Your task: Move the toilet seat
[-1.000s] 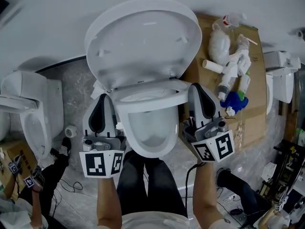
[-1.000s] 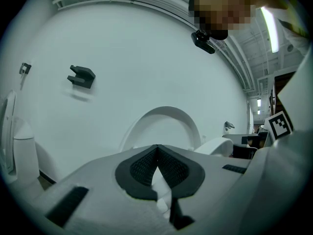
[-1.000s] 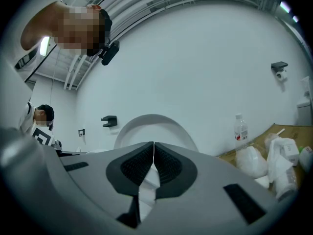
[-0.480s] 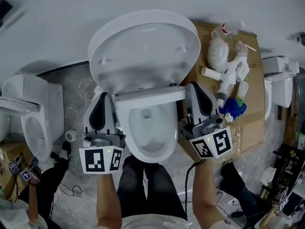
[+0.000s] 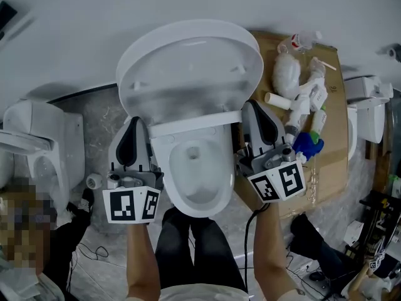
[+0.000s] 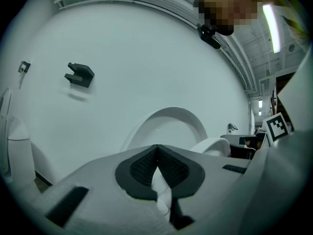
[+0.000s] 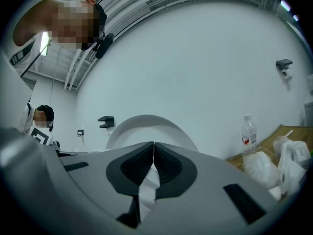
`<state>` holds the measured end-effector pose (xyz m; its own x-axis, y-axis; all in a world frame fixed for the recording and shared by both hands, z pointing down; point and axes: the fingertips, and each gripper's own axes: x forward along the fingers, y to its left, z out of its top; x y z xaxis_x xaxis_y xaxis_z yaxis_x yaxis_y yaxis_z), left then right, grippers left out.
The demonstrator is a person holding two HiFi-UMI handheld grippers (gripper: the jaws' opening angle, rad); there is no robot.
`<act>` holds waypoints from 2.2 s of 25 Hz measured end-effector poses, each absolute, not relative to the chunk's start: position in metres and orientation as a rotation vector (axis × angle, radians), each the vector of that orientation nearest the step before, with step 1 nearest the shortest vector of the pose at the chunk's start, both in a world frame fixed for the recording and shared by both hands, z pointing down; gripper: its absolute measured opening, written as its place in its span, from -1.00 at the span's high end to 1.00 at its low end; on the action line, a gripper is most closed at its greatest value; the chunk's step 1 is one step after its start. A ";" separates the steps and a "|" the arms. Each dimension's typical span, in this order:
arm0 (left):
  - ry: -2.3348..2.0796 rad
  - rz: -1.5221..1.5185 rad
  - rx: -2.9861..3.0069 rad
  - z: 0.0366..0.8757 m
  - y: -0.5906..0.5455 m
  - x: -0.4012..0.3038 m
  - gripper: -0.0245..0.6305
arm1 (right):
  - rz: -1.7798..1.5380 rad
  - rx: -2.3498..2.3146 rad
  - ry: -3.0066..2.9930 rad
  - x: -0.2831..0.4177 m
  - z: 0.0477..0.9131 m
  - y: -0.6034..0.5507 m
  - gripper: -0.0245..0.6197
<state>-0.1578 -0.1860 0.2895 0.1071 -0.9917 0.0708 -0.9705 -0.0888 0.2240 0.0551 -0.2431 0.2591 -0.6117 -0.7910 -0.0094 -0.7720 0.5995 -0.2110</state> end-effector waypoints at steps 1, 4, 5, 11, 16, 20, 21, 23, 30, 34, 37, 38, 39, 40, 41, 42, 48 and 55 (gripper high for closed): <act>-1.963 -0.145 2.167 0.290 -0.188 -0.158 0.90 | -0.282 -1.333 2.718 0.055 0.259 -0.245 0.88; -1.970 -0.150 2.170 0.289 -0.193 -0.160 0.90 | -0.278 -1.332 2.719 0.052 0.259 -0.251 0.88; -1.972 -0.151 2.171 0.288 -0.195 -0.161 0.90 | -0.276 -1.332 2.720 0.052 0.259 -0.253 0.88; -1.982 -0.157 2.173 0.289 -0.205 -0.162 0.90 | -0.267 -1.329 2.724 0.049 0.259 -0.265 0.88; -1.989 -0.163 2.179 0.288 -0.212 -0.165 0.90 | -0.261 -1.331 2.724 0.046 0.259 -0.273 0.88; -1.997 -0.164 2.179 0.288 -0.218 -0.167 0.90 | -0.259 -1.326 2.727 0.043 0.260 -0.280 0.88; -1.996 -0.166 2.179 0.288 -0.219 -0.167 0.90 | -0.257 -1.326 2.727 0.043 0.260 -0.281 0.88; -1.998 -0.167 2.181 0.289 -0.222 -0.167 0.90 | -0.253 -1.327 2.728 0.043 0.260 -0.284 0.88; -2.015 -0.164 2.181 0.290 -0.228 -0.168 0.90 | -0.246 -1.322 2.731 0.040 0.262 -0.291 0.88; -2.030 -0.150 2.187 0.289 -0.231 -0.169 0.90 | -0.241 -1.318 2.731 0.039 0.262 -0.296 0.88; -2.034 -0.146 2.191 0.289 -0.233 -0.170 0.90 | -0.238 -1.318 2.728 0.038 0.262 -0.299 0.88; -2.035 -0.147 2.191 0.289 -0.234 -0.170 0.90 | -0.237 -1.317 2.727 0.038 0.262 -0.299 0.88; -2.035 -0.148 2.191 0.289 -0.234 -0.170 0.90 | -0.235 -1.317 2.726 0.038 0.262 -0.300 0.88; -2.036 -0.149 2.191 0.289 -0.234 -0.170 0.90 | -0.234 -1.318 2.726 0.038 0.262 -0.300 0.88; -2.037 -0.150 2.192 0.289 -0.235 -0.170 0.90 | -0.233 -1.318 2.726 0.037 0.262 -0.301 0.88; -2.037 -0.150 2.191 0.289 -0.235 -0.171 0.90 | -0.233 -1.317 2.726 0.037 0.262 -0.301 0.88; -2.037 -0.150 2.186 0.290 -0.235 -0.171 0.90 | -0.232 -1.320 2.722 0.038 0.262 -0.301 0.88; -2.055 -0.138 2.166 0.290 -0.234 -0.171 0.90 | -0.133 -1.361 2.758 0.035 0.259 -0.295 0.88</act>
